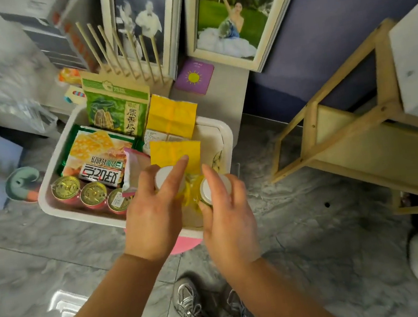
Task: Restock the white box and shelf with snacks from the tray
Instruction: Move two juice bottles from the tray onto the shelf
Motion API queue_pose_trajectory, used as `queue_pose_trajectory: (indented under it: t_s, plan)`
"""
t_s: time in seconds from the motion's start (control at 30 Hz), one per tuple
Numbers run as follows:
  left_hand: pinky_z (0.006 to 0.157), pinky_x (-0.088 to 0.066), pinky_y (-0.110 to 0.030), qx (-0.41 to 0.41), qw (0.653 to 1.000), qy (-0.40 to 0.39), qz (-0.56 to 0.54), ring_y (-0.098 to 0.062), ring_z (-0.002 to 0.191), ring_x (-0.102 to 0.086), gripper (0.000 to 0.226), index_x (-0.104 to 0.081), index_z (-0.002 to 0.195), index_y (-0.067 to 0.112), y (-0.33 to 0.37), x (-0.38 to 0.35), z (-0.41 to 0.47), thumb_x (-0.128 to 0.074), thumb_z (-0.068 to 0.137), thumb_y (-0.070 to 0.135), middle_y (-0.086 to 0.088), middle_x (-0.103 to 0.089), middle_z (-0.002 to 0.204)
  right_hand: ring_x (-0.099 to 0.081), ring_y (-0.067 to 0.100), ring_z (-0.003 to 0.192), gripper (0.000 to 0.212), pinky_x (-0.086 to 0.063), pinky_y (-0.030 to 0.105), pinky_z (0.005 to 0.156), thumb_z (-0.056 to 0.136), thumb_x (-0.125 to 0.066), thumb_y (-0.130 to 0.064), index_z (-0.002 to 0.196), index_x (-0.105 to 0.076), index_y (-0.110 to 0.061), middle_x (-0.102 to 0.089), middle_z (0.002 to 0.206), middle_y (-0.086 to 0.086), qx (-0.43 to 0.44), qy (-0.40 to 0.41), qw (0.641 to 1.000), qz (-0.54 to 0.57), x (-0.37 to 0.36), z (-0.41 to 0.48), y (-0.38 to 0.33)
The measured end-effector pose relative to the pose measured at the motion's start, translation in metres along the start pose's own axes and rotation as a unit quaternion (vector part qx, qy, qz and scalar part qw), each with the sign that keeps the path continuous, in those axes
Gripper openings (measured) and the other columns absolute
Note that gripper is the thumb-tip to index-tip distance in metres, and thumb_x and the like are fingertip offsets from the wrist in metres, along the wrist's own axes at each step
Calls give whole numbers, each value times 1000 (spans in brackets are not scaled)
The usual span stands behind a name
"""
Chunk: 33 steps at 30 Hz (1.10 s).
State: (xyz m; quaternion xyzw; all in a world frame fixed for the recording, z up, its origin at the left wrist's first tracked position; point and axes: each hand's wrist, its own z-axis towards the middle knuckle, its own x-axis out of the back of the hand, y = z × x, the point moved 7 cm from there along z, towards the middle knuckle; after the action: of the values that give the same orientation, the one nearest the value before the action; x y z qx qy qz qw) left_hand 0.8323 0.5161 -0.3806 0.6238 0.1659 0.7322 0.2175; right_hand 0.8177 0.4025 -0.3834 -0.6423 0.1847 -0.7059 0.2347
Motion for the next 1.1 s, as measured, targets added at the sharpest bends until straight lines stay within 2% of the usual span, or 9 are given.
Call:
queue_pose_trajectory:
  t_s: [0.2, 0.37, 0.5, 0.6, 0.77, 0.9, 1.1]
  plan:
    - [39, -47, -39, -17, 1000, 23, 12, -41, 76, -60, 64, -38, 131, 24, 58, 73, 8, -58, 71, 13, -22, -50, 105, -68, 28, 77, 87, -55, 32, 55, 58, -86, -10, 129, -39, -28, -60, 108, 14, 11, 8, 1000, -28, 74, 6, -43]
    - [40, -42, -34, -57, 998, 32, 14, -40, 65, -58, 84, -38, 131, 22, 123, 136, 25, -76, 61, -6, -25, -55, 97, -66, 25, 70, 93, -54, 30, 55, 49, -88, -9, 127, -40, -27, -61, 100, 11, 24, 44, 997, -59, 148, 14, -73]
    - [41, -39, -31, -99, 994, 43, 31, -38, 57, -55, 90, -39, 131, 20, 185, 176, 38, -78, 55, -6, -23, -53, 94, -65, 27, 69, 92, -55, 31, 55, 48, -88, -11, 126, -40, -24, -63, 96, 13, 17, 103, 992, -68, 223, 20, -83]
    - [43, -44, -35, -122, 991, 52, 23, -39, 61, -56, 89, -38, 132, 23, 236, 193, 45, -77, 57, -5, -23, -52, 96, -63, 31, 68, 88, -54, 35, 57, 55, -85, -8, 126, -36, -25, -61, 96, 15, 20, 133, 989, -57, 282, 21, -82]
    - [43, -44, -33, -162, 984, 65, 48, -38, 57, -56, 82, -45, 133, 18, 329, 195, 50, -78, 59, -1, -22, -53, 94, -59, 39, 94, 79, -52, 44, 78, 74, -70, -4, 132, -25, -30, -51, 117, 19, 20, 141, 989, -44, 372, 11, -52]
    - [43, -40, -32, -180, 980, 74, 37, -38, 54, -54, 79, -45, 134, 18, 409, 178, 44, -76, 63, 1, -22, -52, 93, -50, 33, 110, 71, -45, 41, 92, 85, -59, -10, 142, -21, -29, -39, 131, 14, 17, 134, 989, -53, 439, -4, -7]
    - [44, -25, -23, -222, 971, 85, 13, -30, 45, -43, 77, -47, 132, 15, 529, 138, 31, -74, 62, -3, -23, -52, 88, -51, 29, 109, 67, -43, 34, 88, 90, -55, -15, 143, -17, -31, -38, 130, 12, -8, 141, 987, -81, 533, -31, 72]
